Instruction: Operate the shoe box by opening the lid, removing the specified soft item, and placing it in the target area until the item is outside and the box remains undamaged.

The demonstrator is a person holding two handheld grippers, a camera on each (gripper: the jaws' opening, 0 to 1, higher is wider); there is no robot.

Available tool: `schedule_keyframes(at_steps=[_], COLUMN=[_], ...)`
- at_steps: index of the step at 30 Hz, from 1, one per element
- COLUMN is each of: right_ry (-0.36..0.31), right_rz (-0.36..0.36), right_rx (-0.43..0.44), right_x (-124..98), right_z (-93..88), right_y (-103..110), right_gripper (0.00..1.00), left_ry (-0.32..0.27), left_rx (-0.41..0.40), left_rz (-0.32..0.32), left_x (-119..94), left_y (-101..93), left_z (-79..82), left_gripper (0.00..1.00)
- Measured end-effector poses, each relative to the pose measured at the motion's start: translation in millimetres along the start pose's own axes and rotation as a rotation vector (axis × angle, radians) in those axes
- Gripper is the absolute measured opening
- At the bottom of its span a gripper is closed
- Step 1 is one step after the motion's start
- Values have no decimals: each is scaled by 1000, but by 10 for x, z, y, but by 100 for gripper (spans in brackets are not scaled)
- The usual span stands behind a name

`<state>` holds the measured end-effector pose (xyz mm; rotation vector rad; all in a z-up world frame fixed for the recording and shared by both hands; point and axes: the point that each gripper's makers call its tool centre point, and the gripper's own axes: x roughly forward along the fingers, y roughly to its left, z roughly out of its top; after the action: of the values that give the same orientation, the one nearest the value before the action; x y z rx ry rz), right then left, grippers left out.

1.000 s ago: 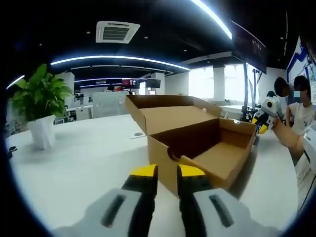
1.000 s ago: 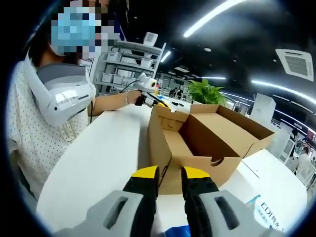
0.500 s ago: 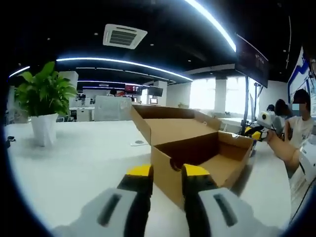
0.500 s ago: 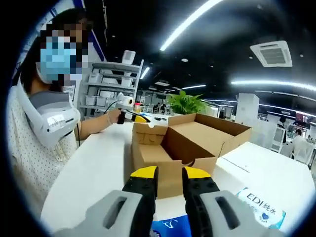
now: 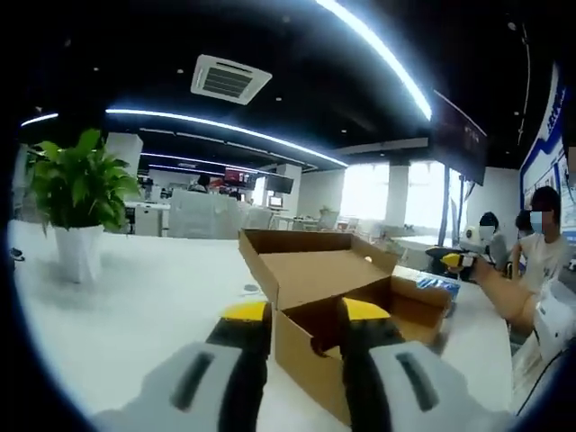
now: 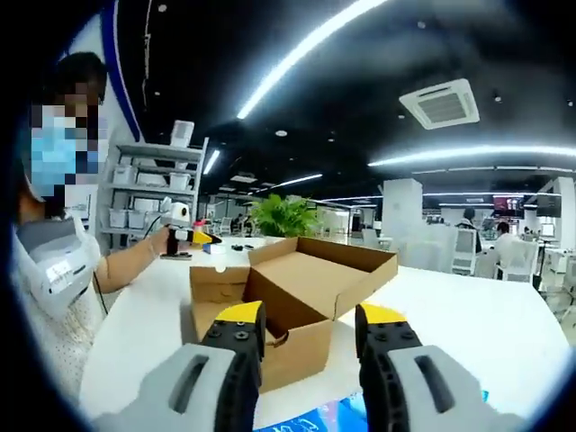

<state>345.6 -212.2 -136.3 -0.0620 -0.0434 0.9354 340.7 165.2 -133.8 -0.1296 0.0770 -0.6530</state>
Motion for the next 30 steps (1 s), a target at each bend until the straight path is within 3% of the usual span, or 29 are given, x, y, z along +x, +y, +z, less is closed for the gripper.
schedule_keyframes(at_steps=[4, 7, 11, 13, 17, 20, 27, 30], right_ry=[-1, -14, -17, -10, 44, 73, 119, 131], right_rz=[4, -13, -17, -28, -38, -50, -39, -35], right_rx=[46, 109, 139, 206, 294, 358, 456, 513], right_x=[61, 179, 216, 310, 465, 595, 789, 919], right_z=[76, 223, 262, 310, 228, 132, 45, 10], right_y=[-34, -136, -171, -284, -465, -599, -733, -800], right_gripper=[41, 44, 44, 44, 44, 44, 52, 55], left_ry=[4, 4, 0, -7, 20, 56, 34, 42], left_rx=[-5, -88, -110, -163, -237, -316, -455, -562], left_rz=[0, -57, -70, -85, -97, -122, -156, -193], left_x=[40, 165, 202, 309, 500, 668, 896, 1020], left_y=[52, 135, 156, 248, 383, 400, 479, 510], left_z=[43, 137, 167, 222, 201, 99, 71, 10], left_gripper=[32, 33, 37, 38, 38, 40, 45, 45])
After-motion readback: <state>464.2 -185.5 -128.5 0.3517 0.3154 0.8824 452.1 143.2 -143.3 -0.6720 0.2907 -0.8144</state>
